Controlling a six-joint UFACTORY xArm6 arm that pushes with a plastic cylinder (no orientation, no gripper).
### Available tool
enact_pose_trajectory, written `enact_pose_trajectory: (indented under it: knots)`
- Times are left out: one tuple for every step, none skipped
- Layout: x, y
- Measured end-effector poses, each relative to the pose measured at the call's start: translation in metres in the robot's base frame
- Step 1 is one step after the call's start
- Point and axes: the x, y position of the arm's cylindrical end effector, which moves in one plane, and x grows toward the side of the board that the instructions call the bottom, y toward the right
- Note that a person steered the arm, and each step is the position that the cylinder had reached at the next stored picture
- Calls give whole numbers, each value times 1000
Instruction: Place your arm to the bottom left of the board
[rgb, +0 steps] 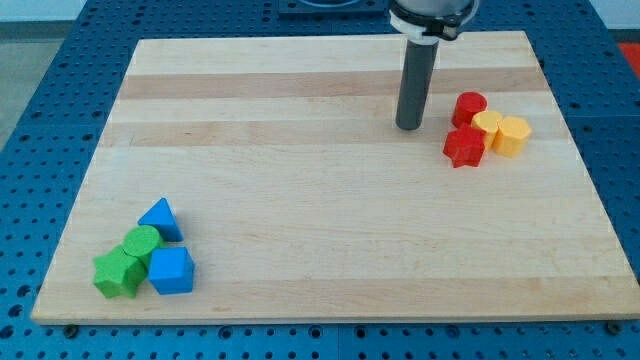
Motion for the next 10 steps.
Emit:
enact_pose_trajectory:
  knots:
    - [0, -78]
    - [1, -132]
    - [1, -135]
    - [2, -151]
    - [2, -210]
    - [3, -259]
    - [3, -260]
    - [4, -266]
    - [26, -323]
    - [63, -378]
